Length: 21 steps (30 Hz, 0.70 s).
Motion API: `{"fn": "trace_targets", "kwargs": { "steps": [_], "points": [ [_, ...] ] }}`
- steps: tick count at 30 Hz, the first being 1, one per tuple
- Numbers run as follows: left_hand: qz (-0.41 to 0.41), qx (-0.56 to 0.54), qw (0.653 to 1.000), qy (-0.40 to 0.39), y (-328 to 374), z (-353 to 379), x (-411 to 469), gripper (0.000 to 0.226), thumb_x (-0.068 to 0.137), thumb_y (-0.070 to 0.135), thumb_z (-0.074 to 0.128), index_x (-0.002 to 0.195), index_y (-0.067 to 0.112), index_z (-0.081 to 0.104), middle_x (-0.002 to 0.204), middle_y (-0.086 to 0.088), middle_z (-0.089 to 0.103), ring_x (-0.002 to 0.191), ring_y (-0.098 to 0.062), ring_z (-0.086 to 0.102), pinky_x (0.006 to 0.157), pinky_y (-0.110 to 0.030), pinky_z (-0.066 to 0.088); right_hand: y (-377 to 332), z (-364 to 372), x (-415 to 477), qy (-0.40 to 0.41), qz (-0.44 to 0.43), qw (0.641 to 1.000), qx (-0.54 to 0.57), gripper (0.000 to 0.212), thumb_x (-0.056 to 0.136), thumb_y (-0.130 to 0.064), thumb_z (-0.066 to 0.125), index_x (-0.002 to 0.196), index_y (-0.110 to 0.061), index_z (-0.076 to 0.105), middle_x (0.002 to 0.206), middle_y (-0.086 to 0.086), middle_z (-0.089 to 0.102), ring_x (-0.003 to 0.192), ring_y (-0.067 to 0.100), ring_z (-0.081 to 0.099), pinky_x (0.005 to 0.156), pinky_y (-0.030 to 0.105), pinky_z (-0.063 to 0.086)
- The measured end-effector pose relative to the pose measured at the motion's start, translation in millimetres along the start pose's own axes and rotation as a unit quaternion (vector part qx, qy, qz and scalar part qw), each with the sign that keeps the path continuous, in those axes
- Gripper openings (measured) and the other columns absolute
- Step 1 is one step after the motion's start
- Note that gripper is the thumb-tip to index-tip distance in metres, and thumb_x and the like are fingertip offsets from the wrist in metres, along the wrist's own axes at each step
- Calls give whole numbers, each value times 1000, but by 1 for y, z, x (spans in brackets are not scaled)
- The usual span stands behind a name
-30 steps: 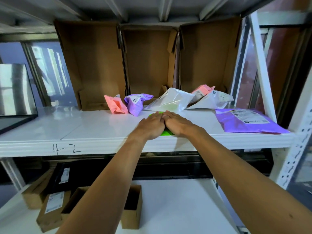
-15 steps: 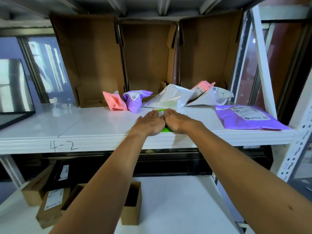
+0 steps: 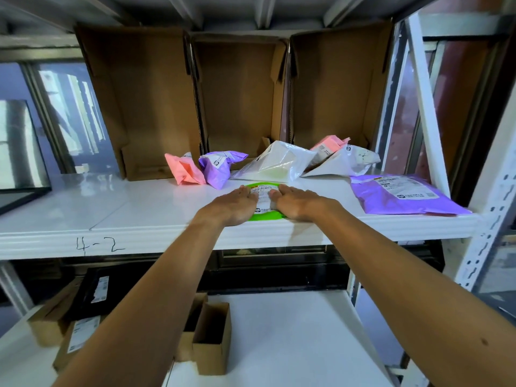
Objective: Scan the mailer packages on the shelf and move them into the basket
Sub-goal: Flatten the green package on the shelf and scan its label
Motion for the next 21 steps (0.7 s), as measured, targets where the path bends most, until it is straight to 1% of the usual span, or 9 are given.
{"fn": "trace_targets", "kwargs": {
  "steps": [2, 4, 6, 8, 13, 21],
  "points": [
    [6, 41, 999, 4, 0, 2, 3, 54, 109, 33, 17, 159, 13, 9, 168, -7, 1, 154, -22, 4, 124, -44, 16, 1, 0, 1, 3, 7, 1000, 4, 59, 106, -50, 17, 159, -25, 11, 166, 5, 12, 150, 30, 21, 119, 47, 21],
    [-1, 60, 998, 14, -3, 3, 6, 54, 109, 32, 18, 159, 14, 10, 167, -9, 4, 154, -29, 6, 123, -48, 18, 2, 2, 1, 11, 15, 1000, 22, 58, 106, -49, 16, 158, -24, 12, 165, 6, 17, 149, 30, 23, 119, 45, 22],
    [-4, 74, 997, 21, -4, 3, 6, 54, 108, 32, 19, 159, 14, 11, 167, -11, 5, 153, -33, 8, 122, -50, 20, 3, 2, 0, 28, 18, 999, 38, 57, 107, -47, 15, 158, -22, 16, 164, 7, 19, 148, 29, 24, 119, 43, 22],
    [-6, 77, 997, 25, -3, 3, 5, 54, 108, 30, 17, 159, 14, 11, 167, -12, 4, 153, -33, 10, 122, -50, 20, 4, 1, -1, 42, 21, 998, 49, 57, 107, -47, 14, 157, -22, 19, 164, 7, 22, 147, 29, 25, 118, 43, 22],
    [-13, 52, 998, 32, -5, 2, 5, 54, 107, 31, 12, 159, 17, 11, 168, -7, 3, 153, -29, 10, 122, -47, 20, 2, 0, -5, 43, 8, 999, 30, 53, 108, -44, 15, 156, -23, 21, 163, 9, 22, 146, 30, 27, 116, 43, 24],
    [-25, 28, 999, 29, -6, 4, 5, 54, 107, 34, 10, 159, 19, 10, 168, -4, 2, 154, -26, 9, 122, -47, 18, 0, -2, -11, 41, 1, 999, 21, 52, 108, -42, 17, 156, -23, 21, 163, 9, 23, 145, 31, 29, 114, 42, 27]
  ]
}}
Point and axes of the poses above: each hand's wrist, its own x-axis towards the middle knuckle, its own z-axis out of the palm, y = z × x, the point moved 5 cm from there along x, towards the middle knuckle
